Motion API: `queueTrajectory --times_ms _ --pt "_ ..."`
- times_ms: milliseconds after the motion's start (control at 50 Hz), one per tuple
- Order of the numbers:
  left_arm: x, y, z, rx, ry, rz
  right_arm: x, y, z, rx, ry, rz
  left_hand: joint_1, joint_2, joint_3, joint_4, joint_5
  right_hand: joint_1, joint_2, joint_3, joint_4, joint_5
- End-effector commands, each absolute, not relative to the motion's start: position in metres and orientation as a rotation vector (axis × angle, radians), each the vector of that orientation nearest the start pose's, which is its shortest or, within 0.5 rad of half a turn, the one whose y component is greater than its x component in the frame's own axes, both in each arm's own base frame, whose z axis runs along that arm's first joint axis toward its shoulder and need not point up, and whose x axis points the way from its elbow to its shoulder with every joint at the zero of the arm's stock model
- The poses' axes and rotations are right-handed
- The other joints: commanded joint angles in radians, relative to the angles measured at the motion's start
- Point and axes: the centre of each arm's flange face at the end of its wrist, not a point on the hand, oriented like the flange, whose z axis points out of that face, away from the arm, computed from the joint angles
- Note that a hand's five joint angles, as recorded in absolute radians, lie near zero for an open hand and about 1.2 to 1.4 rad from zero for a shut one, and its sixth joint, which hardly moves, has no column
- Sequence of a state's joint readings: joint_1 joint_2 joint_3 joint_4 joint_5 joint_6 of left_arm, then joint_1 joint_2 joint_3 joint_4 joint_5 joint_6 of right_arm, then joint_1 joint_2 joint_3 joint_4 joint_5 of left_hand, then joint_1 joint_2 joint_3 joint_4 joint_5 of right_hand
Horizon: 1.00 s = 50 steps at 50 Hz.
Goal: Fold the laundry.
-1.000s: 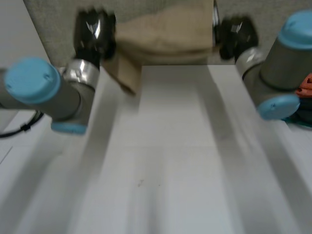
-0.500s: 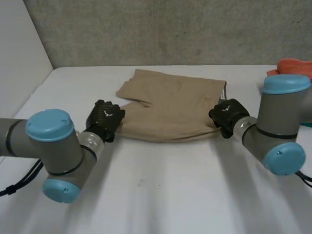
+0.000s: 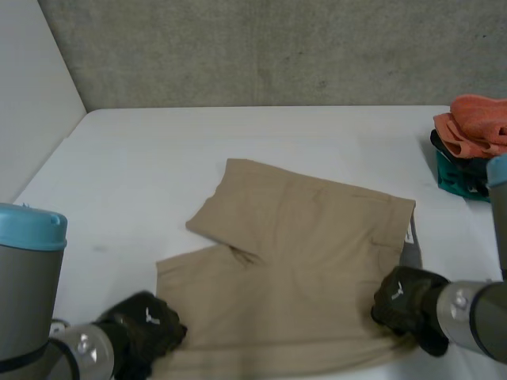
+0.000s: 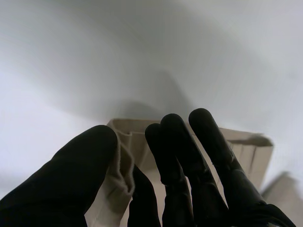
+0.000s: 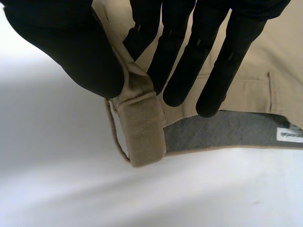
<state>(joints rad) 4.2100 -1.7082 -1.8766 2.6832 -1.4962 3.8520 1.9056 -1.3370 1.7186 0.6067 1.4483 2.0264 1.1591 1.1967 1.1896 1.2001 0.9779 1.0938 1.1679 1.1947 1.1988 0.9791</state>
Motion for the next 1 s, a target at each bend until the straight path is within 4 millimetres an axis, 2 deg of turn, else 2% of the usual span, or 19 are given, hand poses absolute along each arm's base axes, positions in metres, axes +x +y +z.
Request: queueTrajectory --times_ms 20,80,120,220,320,420,460,560,580,600,620,640,680,740,800,840,900,940,1000 --pt "-0.245 -0.140 0.188 1.756 2.312 -1.226 0.207 -0.171 0.188 -2.064 2.264 -0.965 0.237 0.200 0.207 0.196 0.244 0.302 0.228 0.202 0.197 0.243" --pt "-0.260 -0.166 0.191 1.708 2.237 -1.384 0.206 -0.194 0.195 -1.953 2.328 -1.135 0.237 0.200 0.207 0.196 0.244 0.302 0.228 0.202 0.197 0.243" --pt "-0.278 -0.196 0.197 1.646 2.140 -1.565 0.208 -0.208 0.199 -1.861 2.358 -1.247 0.237 0.200 0.207 0.196 0.244 0.302 0.228 0.202 0.197 0.243" --pt "-0.315 -0.253 0.209 1.514 1.936 -1.894 0.220 -0.263 0.200 -1.574 2.394 -1.563 0.237 0.200 0.207 0.196 0.244 0.302 0.228 0.202 0.197 0.243" --pt "-0.352 -0.311 0.211 1.335 1.670 -2.218 0.226 -0.309 0.200 -1.449 2.377 -1.885 0.237 0.200 0.207 0.196 0.244 0.302 0.228 0.202 0.197 0.243" --pt "-0.377 -0.344 0.201 1.202 1.464 -2.407 0.235 -0.363 0.186 -1.352 2.293 -2.212 0.237 0.200 0.207 0.196 0.244 0.302 0.228 0.202 0.197 0.243" --pt "-0.386 -0.362 0.189 1.150 1.402 -2.458 0.237 -0.376 0.179 -1.330 2.278 -2.264 0.237 0.200 0.207 0.196 0.244 0.302 0.228 0.202 0.197 0.243" --pt "-0.398 -0.376 0.164 1.144 1.407 -2.464 0.248 -0.404 0.157 -1.304 2.204 -2.368 0.237 0.200 0.207 0.196 0.244 0.302 0.228 0.202 0.197 0.243" --pt "-0.399 -0.376 0.160 1.155 1.415 -2.462 0.254 -0.410 0.152 -1.294 2.187 -2.379 0.139 0.101 0.108 0.098 0.145 -0.566 -0.640 -0.666 -0.671 -0.625" --pt "-0.400 -0.375 0.157 1.163 1.422 -2.461 0.256 -0.411 0.149 -1.305 2.179 -2.376 -0.336 -0.374 -0.367 -0.377 -0.329 -0.919 -0.993 -1.020 -1.024 -0.979" --pt "-0.404 -0.371 0.156 1.174 1.429 -2.478 0.258 -0.412 0.146 -1.317 2.173 -2.373 -0.985 -1.022 -1.015 -1.026 -0.978 -0.919 -0.993 -1.020 -1.024 -0.979" --pt "-0.406 -0.368 0.155 1.179 1.435 -2.485 0.260 -0.413 0.145 -1.313 2.170 -2.377 -0.804 -0.841 -0.834 -0.845 -0.797 -0.919 -0.993 -1.020 -1.024 -0.979" --pt "-0.413 -0.359 0.154 1.192 1.456 -2.503 0.263 -0.413 0.149 -1.282 2.154 -2.388 -0.985 -1.022 -1.015 -1.026 -0.978 -0.919 -0.993 -1.020 -1.024 -0.979" --pt "-0.420 -0.343 0.157 1.202 1.500 -2.532 0.260 -0.407 0.159 -1.207 2.162 -2.378 -0.985 -1.022 -1.015 -1.026 -0.978 -0.919 -0.993 -1.020 -1.024 -0.979" --pt "-0.413 -0.335 0.178 1.172 1.515 -2.555 0.255 -0.396 0.176 -1.112 2.166 -2.360 -0.985 -1.022 -1.015 -1.026 -0.978 -0.919 -0.993 -1.020 -1.024 -0.979" --pt "-0.407 -0.327 0.190 1.162 1.535 -2.560 0.247 -0.380 0.201 -1.015 2.167 -2.345 -0.985 -1.022 -1.015 -1.026 -0.978 -0.919 -0.993 -1.020 -1.024 -0.979" --pt "-0.400 -0.318 0.196 1.162 1.570 -2.556 0.238 -0.347 0.217 -0.939 2.241 -2.196 -0.985 -1.022 -1.015 -1.026 -0.978 -0.919 -0.993 -1.020 -1.024 -0.979" --pt "-0.393 -0.310 0.199 1.163 1.611 -2.546 0.233 -0.336 0.216 -0.911 2.299 -2.104 -0.985 -1.022 -1.015 -1.026 -0.978 -0.919 -0.993 -1.020 -1.024 -0.979" --pt "-0.385 -0.299 0.198 1.173 1.669 -2.527 0.214 -0.320 0.191 -0.846 2.486 -1.831 -0.985 -1.022 -1.015 -1.026 -0.978 -0.919 -0.993 -1.020 -1.024 -0.979"
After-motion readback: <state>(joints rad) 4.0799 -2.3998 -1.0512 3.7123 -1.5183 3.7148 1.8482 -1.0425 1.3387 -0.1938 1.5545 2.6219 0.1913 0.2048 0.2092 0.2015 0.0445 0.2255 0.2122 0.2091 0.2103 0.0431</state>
